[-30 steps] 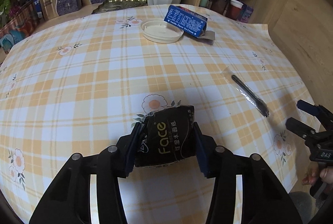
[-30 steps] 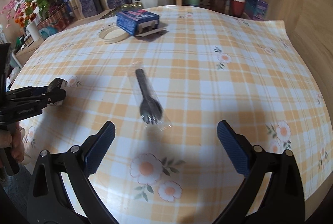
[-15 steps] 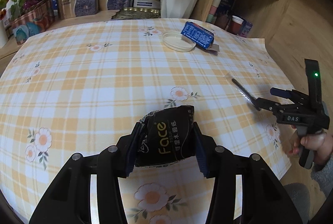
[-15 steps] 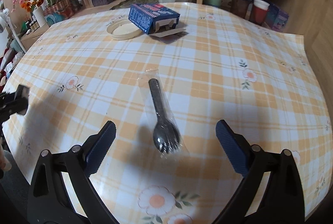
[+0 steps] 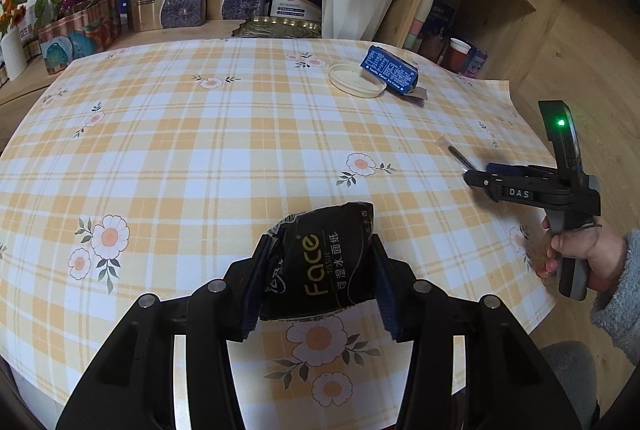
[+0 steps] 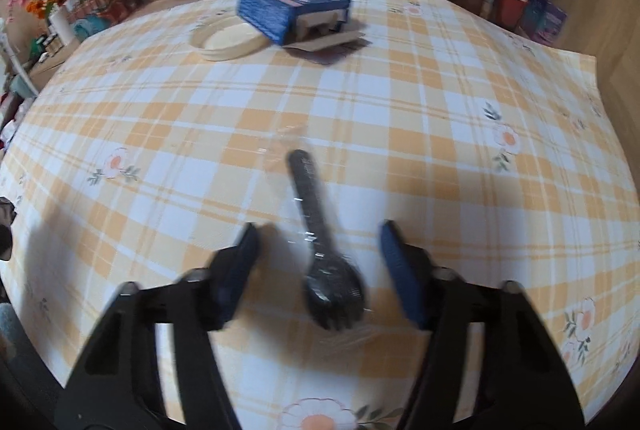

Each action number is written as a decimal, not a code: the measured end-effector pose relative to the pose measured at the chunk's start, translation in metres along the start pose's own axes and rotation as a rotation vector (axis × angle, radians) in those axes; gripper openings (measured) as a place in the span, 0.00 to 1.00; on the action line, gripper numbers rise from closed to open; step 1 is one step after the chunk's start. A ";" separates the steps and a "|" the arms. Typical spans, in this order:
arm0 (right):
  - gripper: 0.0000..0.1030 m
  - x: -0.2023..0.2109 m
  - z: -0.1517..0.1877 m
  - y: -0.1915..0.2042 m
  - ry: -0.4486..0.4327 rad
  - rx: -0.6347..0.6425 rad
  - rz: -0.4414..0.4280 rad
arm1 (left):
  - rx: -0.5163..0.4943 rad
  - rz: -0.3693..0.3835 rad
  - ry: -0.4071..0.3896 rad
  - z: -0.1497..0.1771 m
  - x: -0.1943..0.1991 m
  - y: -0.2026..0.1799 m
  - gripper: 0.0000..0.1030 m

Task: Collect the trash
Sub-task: 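Grasp the black fork in its clear sleeve with the right tool while the left tool holds the tissue pack, then carry the tissue pack and fork down over the brown bin and open both tools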

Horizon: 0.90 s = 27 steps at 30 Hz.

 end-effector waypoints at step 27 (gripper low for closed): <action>0.13 0.132 0.065 0.056 -0.216 0.046 -0.133 | -0.052 0.019 -0.059 0.055 0.088 -0.029 0.45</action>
Point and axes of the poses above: each gripper's, at about its wrist camera, not at the fingertips, and x roughly against the way its jaws point, y to its left, z to its underside, the point moved 3 cm from there along -x, roughly the way its jaws point, and after that the axes turned 9 degrees about y, right-handed, at the moved point
